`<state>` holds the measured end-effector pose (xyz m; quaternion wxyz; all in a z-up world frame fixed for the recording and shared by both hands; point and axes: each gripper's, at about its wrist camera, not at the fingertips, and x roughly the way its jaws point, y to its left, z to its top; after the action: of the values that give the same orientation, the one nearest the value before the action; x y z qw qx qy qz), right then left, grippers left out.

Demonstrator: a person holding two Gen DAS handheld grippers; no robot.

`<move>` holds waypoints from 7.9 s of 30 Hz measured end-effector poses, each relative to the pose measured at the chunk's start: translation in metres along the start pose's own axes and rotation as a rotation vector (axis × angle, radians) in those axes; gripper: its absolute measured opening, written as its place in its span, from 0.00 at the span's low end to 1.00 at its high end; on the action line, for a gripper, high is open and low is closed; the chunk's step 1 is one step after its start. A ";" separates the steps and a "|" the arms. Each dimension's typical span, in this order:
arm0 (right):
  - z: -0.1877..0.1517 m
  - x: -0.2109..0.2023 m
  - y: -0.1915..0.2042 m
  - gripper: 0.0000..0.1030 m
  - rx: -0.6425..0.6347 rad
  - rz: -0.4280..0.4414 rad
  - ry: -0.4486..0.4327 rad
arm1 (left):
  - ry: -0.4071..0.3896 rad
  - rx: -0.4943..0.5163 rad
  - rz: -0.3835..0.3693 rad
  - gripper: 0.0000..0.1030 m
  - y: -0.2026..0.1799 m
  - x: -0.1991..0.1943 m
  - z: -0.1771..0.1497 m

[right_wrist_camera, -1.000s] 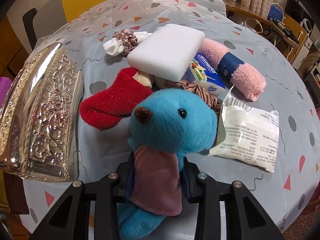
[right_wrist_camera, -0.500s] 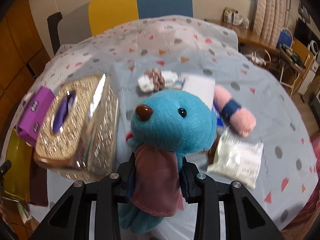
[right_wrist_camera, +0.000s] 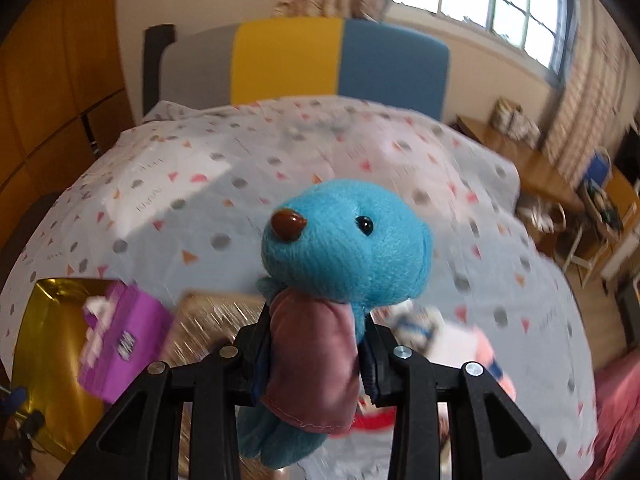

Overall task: Organize soft objects
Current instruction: 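Grasp the blue plush bear with the right gripper and lift it, then lower the bear into the gold tray and open the right gripper, then grasp the red sock with the left gripper while the right gripper reaches the sponge, then drop the red sock into the tray with the left gripper while the right gripper grasps the white sponge, then carry the white sponge with the right gripper and release it into the tray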

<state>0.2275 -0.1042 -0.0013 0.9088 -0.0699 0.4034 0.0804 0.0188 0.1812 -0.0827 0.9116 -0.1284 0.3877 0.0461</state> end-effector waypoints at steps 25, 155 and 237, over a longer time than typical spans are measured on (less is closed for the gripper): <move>-0.061 0.009 0.266 0.40 -0.396 0.500 0.171 | -0.063 -0.122 0.129 0.67 0.059 -0.026 -0.004; -0.190 0.004 -0.227 0.63 0.803 0.001 0.082 | 0.031 0.278 -0.205 0.12 -0.265 0.081 0.156; -0.041 0.034 -0.079 0.19 0.121 -0.004 0.073 | 0.033 0.067 0.003 0.74 -0.033 0.006 -0.004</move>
<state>0.2365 -0.1858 -0.0486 0.8962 -0.0186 0.4402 0.0517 0.0267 0.1489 -0.0831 0.9088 -0.0979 0.4044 0.0322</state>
